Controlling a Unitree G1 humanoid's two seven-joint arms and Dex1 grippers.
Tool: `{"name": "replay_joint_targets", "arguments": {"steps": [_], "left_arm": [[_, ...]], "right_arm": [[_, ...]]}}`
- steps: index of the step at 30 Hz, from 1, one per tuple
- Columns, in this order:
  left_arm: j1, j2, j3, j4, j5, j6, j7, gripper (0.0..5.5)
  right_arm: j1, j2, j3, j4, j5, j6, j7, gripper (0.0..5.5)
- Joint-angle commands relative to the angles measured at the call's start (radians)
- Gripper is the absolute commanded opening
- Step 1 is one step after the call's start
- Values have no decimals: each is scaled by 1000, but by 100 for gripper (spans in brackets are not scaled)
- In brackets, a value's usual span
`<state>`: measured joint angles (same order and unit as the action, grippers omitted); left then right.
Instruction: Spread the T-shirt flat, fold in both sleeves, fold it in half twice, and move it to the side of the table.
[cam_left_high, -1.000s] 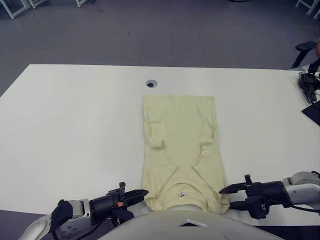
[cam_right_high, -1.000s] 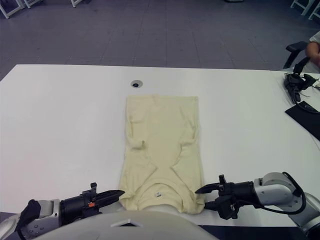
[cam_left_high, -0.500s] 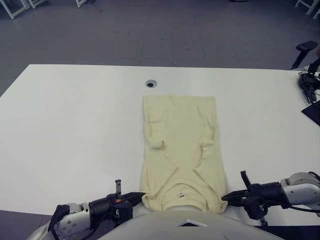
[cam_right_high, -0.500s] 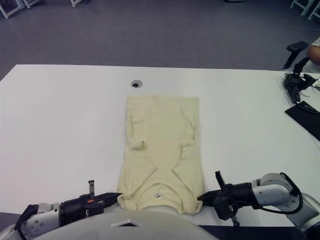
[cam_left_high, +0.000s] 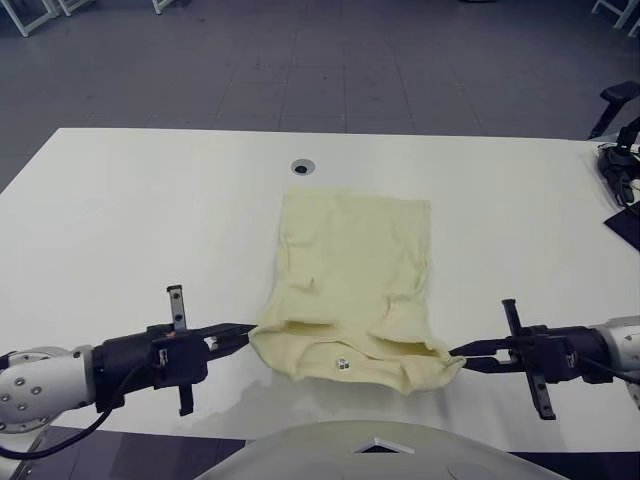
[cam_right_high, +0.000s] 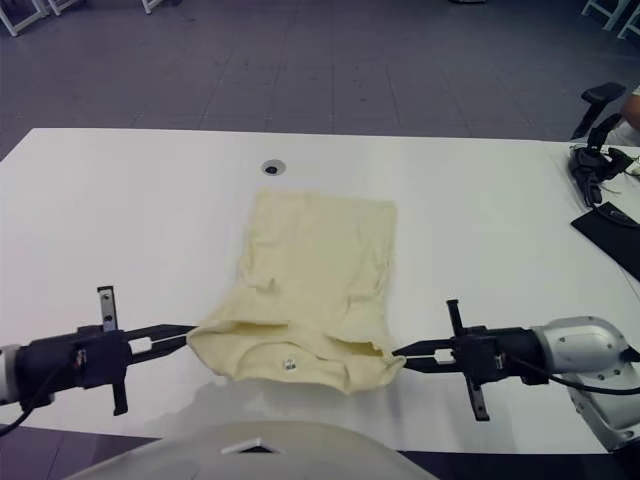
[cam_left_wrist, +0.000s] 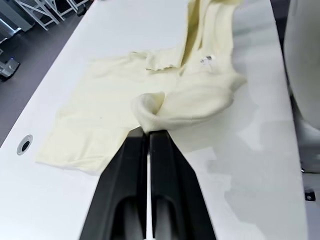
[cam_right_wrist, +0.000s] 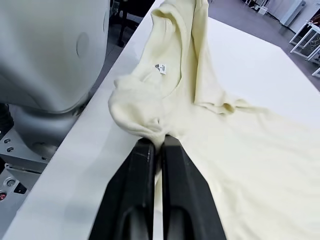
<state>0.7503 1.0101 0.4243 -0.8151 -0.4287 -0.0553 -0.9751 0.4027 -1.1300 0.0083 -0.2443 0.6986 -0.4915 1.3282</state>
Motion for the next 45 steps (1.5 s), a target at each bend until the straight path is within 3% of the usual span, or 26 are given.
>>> {"name": "replay_joint_targets", "arguments": {"steps": [1, 8, 16, 21, 25, 30, 37, 45], "left_arm": [[55, -38, 100, -53, 18, 21, -60, 0], [127, -130, 227, -145, -116, 29, -150, 0], [152, -112, 315, -226, -275, 85, -235, 0], [61, -57, 287, -177, -260, 147, -240, 0], [-107, 15, 175, -91, -202, 183, -203, 0], [-414, 68, -109, 115, -28, 185, -154, 0], [-806, -51, -418, 424, 183, 156, -93, 0], [-1060, -237, -545, 772, 293, 91, -25, 0]], "right_arm": [[36, 20, -92, -59, 46, 49, 29, 1], [108, 84, -268, -165, 125, 114, 72, 1], [71, 134, -313, -186, 122, 192, 129, 1], [20, 147, -299, -151, 55, 211, 147, 1], [-134, 172, -236, -36, -35, 218, 132, 1], [-388, 228, -125, 141, -151, 218, 119, 1], [-725, 361, 0, 467, -313, 178, 86, 1], [-932, 483, 45, 875, -434, 57, 64, 1]]}}
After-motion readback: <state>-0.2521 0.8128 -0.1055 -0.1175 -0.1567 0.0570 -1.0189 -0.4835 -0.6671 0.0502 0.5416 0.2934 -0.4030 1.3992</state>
